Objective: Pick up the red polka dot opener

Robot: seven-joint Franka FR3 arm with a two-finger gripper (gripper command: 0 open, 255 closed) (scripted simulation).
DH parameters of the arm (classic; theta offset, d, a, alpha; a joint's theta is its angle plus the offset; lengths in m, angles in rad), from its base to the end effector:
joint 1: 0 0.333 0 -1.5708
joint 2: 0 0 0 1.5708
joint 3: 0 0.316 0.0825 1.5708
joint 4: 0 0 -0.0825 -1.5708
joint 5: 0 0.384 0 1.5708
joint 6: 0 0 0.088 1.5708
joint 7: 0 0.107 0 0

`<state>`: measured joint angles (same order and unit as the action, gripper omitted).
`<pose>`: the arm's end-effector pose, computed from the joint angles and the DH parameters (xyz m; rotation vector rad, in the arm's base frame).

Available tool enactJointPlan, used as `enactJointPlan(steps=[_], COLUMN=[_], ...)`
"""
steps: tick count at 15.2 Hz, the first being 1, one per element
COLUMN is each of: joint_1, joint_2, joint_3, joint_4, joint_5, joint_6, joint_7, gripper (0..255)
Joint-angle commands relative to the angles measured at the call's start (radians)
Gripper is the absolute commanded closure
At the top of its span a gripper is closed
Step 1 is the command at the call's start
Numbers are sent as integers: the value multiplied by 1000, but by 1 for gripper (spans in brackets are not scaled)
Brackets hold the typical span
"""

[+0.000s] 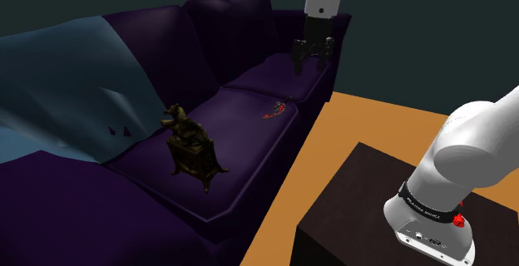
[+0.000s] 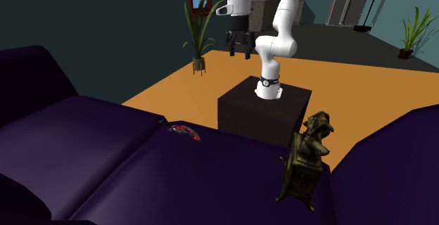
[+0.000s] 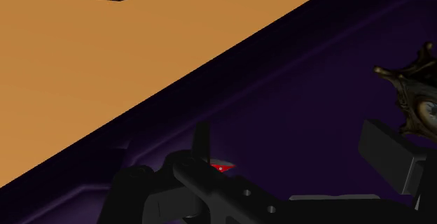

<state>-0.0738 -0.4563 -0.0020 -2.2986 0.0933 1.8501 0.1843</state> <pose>0.4152 -0.0243 0.5235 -3.0196 0.4337 -0.0043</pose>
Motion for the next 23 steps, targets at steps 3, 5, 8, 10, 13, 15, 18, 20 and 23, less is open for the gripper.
enactJointPlan(steps=[3, 5, 8, 10, 13, 15, 18, 20, 23], joint_1=[-22, -32, -45, -54, -65, -72, -82, -89, -100], joint_2=[138, 205, 308, 378, 482, 552, 656, 726, 830], joint_3=[1, 1, -3, -7, -17, -25, -39, -49, -64], joint_4=[36, 57, 97, 128, 184, 225, 295, 346, 429], joint_5=[-8, -13, -21, -26, -33, -36, -39, -39, -35], joint_6=[103, 149, 211, 248, 296, 323, 355, 373, 391], joint_7=[54, 83, 125, 153, 193, 219, 256, 279, 312], gripper=[0, 0, 0, 0, 0, 0, 0, 0, 0])
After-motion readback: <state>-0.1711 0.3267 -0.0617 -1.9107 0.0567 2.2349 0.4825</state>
